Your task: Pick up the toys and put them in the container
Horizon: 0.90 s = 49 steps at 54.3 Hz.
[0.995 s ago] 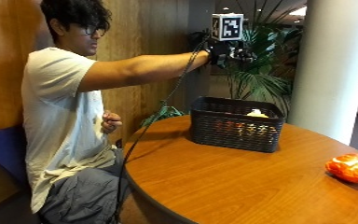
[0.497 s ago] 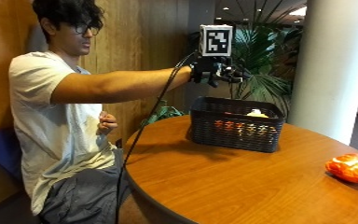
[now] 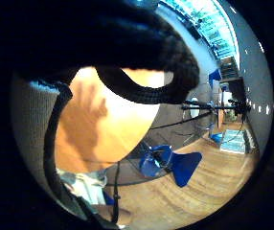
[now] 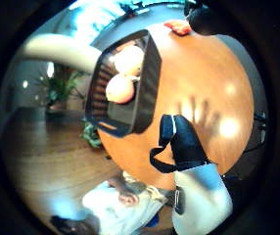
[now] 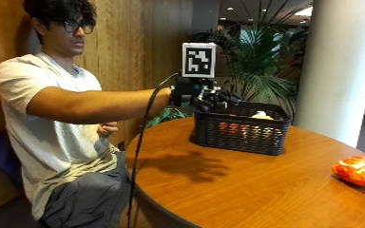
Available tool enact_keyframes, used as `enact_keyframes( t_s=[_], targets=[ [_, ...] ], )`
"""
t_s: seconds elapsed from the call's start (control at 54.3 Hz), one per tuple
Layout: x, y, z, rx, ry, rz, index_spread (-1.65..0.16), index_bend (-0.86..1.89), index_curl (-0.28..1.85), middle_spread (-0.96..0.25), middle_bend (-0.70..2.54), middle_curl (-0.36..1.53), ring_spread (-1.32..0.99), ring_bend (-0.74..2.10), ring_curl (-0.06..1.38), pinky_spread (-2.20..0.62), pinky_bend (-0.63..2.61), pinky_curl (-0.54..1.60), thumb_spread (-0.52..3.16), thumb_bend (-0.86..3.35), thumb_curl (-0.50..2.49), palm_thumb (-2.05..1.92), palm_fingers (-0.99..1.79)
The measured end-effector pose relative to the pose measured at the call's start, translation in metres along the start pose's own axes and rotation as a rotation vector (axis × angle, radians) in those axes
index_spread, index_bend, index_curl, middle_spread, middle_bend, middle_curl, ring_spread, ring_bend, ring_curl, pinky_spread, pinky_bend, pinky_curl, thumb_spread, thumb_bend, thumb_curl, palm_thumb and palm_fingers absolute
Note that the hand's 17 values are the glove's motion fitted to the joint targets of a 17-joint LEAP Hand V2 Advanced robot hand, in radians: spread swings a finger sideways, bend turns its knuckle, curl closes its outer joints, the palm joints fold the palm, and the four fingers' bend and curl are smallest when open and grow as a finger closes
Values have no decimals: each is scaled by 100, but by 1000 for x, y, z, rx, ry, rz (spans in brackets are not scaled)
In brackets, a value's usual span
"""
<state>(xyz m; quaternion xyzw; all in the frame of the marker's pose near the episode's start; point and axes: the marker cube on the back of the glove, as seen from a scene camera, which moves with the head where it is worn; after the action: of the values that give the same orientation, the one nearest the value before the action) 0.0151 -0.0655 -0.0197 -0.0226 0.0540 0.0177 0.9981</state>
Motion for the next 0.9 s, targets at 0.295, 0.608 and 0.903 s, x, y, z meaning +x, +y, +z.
enact_keyframes(
  t_s=[0.295, 0.608, 0.903],
  targets=[
    [20, 8, 33, -35, -17, 18, -35, 30, 53, -1, 16, 31, 2, 19, 40, 9, 82, 30, 135, -1, 42, 35, -3],
    [27, 10, 50, -54, -8, 18, -34, 31, 52, -2, 16, 30, 2, 19, 39, 9, 81, 31, 136, -1, 41, 35, -3],
    [27, 11, 47, -52, -62, 23, -34, 32, 53, -2, 16, 29, 2, 19, 38, 9, 79, 31, 136, -1, 41, 35, -3]
  ],
)
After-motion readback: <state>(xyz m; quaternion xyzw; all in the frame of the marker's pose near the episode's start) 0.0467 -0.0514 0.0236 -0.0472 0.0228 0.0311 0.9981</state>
